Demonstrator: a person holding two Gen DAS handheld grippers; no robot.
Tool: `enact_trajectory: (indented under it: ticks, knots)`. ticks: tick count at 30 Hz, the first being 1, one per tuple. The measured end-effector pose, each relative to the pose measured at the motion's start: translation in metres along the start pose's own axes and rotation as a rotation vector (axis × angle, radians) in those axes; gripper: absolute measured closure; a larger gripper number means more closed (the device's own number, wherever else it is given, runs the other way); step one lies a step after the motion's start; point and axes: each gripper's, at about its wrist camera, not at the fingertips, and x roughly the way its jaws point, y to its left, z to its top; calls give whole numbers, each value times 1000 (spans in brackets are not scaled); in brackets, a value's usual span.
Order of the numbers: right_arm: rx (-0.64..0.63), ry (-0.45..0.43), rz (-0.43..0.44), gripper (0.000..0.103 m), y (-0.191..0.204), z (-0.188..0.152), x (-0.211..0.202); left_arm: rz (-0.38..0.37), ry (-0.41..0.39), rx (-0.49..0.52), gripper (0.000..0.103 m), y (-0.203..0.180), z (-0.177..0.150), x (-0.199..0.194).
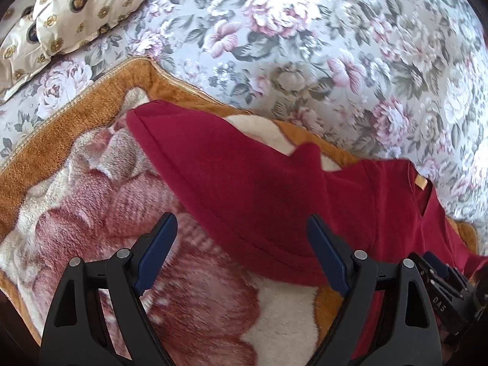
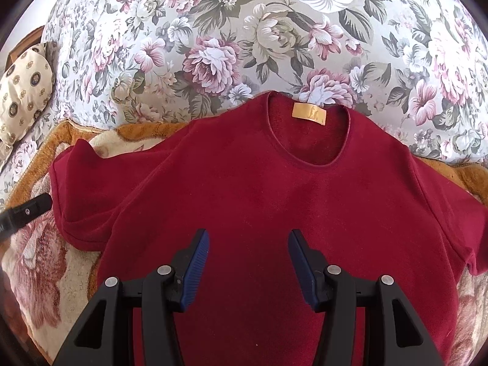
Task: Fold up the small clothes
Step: 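Grasp the sleeve cuff nearest the left gripper with the left gripper, then lift the sleeve with the left gripper and fold it across the sweater body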
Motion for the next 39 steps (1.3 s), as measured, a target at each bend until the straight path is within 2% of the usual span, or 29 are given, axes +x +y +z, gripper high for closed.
enact_trajectory:
  ticks: [2,8,12,14,18,19,20,21,22,23,25,27,30,35,37,39]
  knots:
    - [-9,-1,13,51,5,4,6,1,-16,-73,16,27,16,6]
    - [-33,-3,36,51,20,16,19,-7,13,-298,16,94,43,43]
    - [-44,7,57,51,27,17,26,-73,28,-463,16,120,49,69]
    - [-58,9,61,51,30,16,28,-77,16,-491,16,120,52,76]
    - [-61,11,65,51,30,15,30,-84,8,-403,19,101,64,91]
    - [-55,12,69,51,29,15,30,-96,1,-385,36,97,66,94]
    - [-48,12,74,51,28,15,29,-89,6,-367,57,95,68,97]
    - [-42,11,78,51,27,15,28,-77,9,-353,70,94,70,98]
    - [-37,10,81,51,26,14,26,-80,17,-348,94,95,72,98]
    - [-37,9,83,51,25,14,24,-127,29,-359,95,98,75,97]
    - [-42,1,85,51,23,12,18,-139,-3,-355,95,102,84,77]
    - [-47,-11,82,51,18,11,9,-137,-86,-290,95,93,94,40]
    - [-28,-33,72,51,4,12,-7,-181,-194,-196,95,64,107,-21]
    - [43,-74,43,51,-35,18,-36,-291,-331,22,95,-28,100,-111]
    - [63,-83,21,51,-53,18,-47,-348,-334,107,95,-76,86,-120]
    - [90,-88,-19,51,-73,18,-57,-389,-300,207,95,-127,64,-114]
